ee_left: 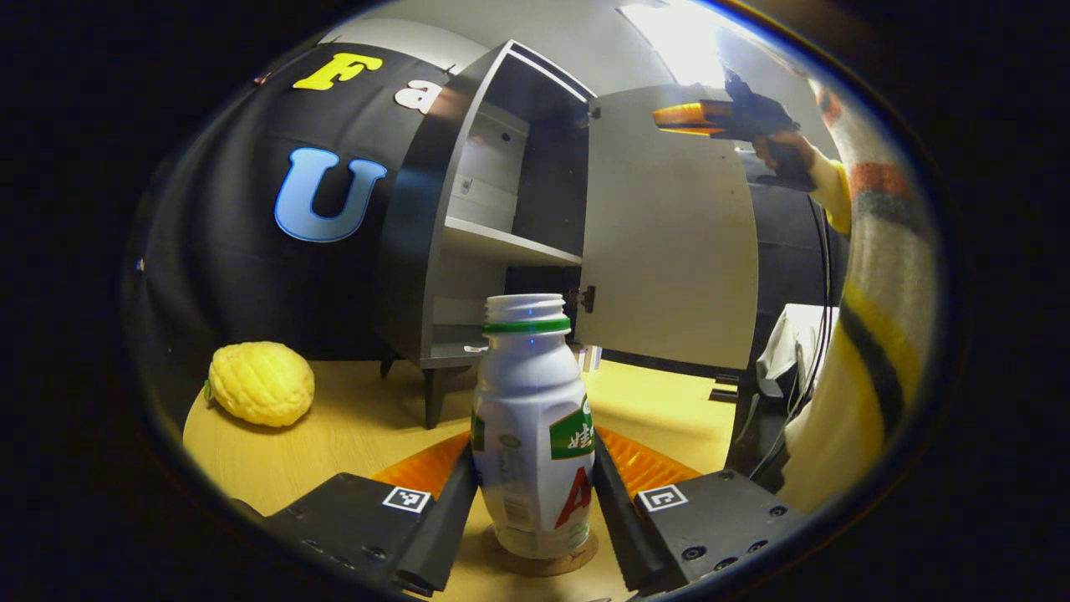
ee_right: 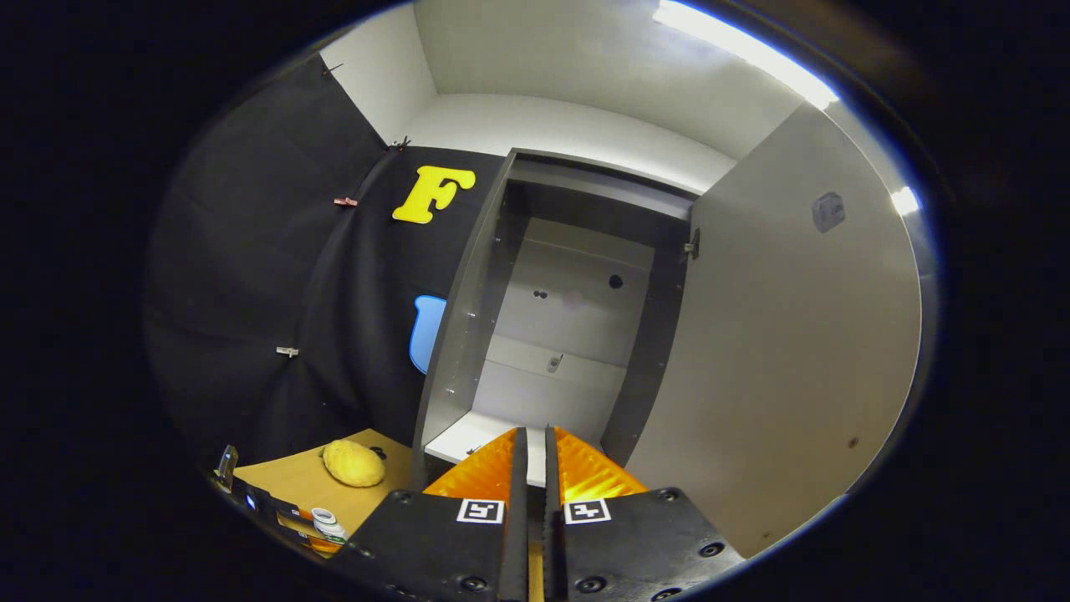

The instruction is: Open the cabinet door with the right hand, grasp the bottle in the cabinet with the left hand and place it on the coaster, then close the cabinet door with the right hand.

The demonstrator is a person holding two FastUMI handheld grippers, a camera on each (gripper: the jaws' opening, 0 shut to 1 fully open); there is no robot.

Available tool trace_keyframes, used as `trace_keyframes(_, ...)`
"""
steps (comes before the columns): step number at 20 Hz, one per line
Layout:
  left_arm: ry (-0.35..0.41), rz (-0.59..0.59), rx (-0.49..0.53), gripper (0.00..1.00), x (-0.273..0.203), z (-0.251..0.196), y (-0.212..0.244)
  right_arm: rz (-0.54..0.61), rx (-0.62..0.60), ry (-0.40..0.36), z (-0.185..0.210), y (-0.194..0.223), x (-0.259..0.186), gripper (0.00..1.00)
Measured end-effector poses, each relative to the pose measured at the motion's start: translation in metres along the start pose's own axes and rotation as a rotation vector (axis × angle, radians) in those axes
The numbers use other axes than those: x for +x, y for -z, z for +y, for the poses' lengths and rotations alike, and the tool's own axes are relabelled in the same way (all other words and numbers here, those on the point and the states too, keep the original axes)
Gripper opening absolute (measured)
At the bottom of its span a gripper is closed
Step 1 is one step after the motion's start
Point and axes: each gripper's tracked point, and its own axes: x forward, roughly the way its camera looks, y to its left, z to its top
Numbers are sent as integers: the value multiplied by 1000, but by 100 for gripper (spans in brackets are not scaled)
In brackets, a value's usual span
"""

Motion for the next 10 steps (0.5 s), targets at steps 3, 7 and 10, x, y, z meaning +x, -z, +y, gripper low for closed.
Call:
trace_keyframes(3, 30, 41, 15, 75, 4, -7, 17, -4, -32, -27, 12, 0, 8, 11)
trace_keyframes(7, 37, 50, 61, 77, 2, -14, 33, 13, -8, -59, 17, 6, 16, 12)
trace_keyframes(10, 8, 16, 81, 85, 4, -6, 22, 22, -1, -55, 10, 10, 21, 11)
